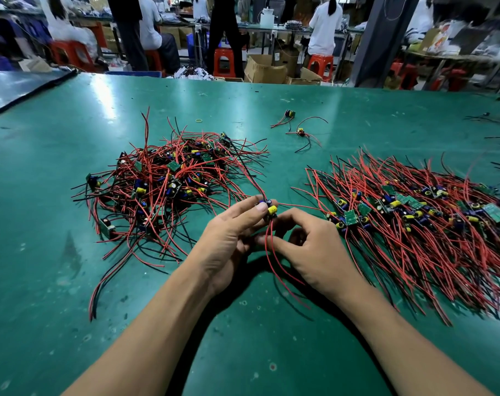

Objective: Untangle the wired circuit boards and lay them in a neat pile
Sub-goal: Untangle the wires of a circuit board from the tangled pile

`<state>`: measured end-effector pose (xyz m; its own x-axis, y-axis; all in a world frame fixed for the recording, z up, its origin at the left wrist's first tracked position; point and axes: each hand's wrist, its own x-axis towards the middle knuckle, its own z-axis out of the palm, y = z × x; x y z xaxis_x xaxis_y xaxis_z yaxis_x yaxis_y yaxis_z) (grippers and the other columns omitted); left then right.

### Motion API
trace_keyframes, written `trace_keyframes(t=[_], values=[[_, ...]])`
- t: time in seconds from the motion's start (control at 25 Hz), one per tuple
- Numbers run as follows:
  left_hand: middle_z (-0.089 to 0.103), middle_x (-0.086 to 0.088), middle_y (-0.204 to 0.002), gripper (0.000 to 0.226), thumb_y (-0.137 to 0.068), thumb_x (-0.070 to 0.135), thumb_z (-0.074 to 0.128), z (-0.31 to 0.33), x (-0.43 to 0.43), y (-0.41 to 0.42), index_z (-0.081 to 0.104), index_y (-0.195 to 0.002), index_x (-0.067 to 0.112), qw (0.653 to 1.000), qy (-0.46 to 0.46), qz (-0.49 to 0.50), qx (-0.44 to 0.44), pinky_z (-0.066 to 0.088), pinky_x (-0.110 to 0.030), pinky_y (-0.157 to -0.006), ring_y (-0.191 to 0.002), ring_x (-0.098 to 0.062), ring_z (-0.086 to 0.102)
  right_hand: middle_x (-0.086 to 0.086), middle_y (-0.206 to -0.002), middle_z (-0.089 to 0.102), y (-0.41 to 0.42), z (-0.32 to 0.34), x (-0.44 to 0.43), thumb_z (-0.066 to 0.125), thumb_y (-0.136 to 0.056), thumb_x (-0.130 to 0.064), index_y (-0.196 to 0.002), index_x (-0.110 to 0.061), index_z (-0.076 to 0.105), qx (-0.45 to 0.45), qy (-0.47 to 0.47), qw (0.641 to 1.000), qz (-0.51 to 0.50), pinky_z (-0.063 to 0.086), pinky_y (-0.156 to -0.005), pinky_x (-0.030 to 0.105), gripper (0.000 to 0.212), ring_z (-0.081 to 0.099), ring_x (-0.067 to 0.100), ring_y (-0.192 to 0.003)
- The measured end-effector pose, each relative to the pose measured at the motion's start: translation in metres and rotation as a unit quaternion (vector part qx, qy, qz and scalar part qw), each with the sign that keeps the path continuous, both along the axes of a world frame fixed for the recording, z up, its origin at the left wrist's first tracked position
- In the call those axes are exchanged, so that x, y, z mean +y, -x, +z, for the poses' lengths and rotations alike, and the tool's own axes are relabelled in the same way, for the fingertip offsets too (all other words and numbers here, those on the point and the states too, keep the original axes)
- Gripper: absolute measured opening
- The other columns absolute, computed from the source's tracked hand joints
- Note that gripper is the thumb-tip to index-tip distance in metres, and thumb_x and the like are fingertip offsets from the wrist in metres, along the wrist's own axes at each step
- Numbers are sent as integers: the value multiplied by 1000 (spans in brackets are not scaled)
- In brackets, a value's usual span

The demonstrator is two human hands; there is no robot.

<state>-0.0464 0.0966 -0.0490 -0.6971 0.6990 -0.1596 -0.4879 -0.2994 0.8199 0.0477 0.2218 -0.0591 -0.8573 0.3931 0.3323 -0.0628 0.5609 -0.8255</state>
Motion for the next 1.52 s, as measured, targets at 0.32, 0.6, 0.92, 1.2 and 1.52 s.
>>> trace_keyframes(t=[0.32, 0.6, 0.92, 1.2, 1.52], values=[[71, -12, -109, 42, -78, 14, 71, -1, -2, 0, 64, -119, 10, 1000, -6, -16, -12, 51, -48, -95, -98, -23, 66, -16, -78, 70, 2, 1, -4, 56, -100, -36, -90, -27, 70, 60, 40, 997, 26, 48, -68, 16, 20, 64, 1, -72], [70, -10, -118, 45, -73, 11, 71, -1, -3, 0, 65, -118, 10, 998, -38, -38, 11, 51, -35, -92, -107, -21, 67, 4, -56, 53, 4, 9, -10, 63, -88, -42, -79, -21, 73, 10, 360, 932, 32, 35, -41, 24, 25, 45, 16, -46], [70, 2, -75, 21, -83, 36, 65, 5, -7, -3, 79, -86, 20, 986, 3, -164, 1, 51, -19, -55, -59, -9, 63, -3, -40, 31, -6, 28, 3, 78, -64, -36, -53, -11, 62, -50, 545, 821, 165, 23, -61, 31, 32, 15, 24, -61], [72, -11, -89, 14, -77, 23, 74, 4, -10, -8, 72, -84, 12, 983, 17, -184, 16, 55, -25, -58, -63, -18, 68, 3, -54, 38, -5, 18, 11, 69, -67, -32, -58, -21, 52, -117, 472, 866, 118, 22, -59, 35, 23, 27, 24, -55], [65, -6, -68, 12, -67, 5, 75, 5, -6, -9, 70, -70, 16, 991, 40, -127, 25, 51, -21, -52, -57, -13, 61, -4, -62, 48, -2, 15, 19, 79, -69, -28, -79, -21, 77, -25, 429, 898, 89, 25, -49, 20, 12, 37, 7, -53]])
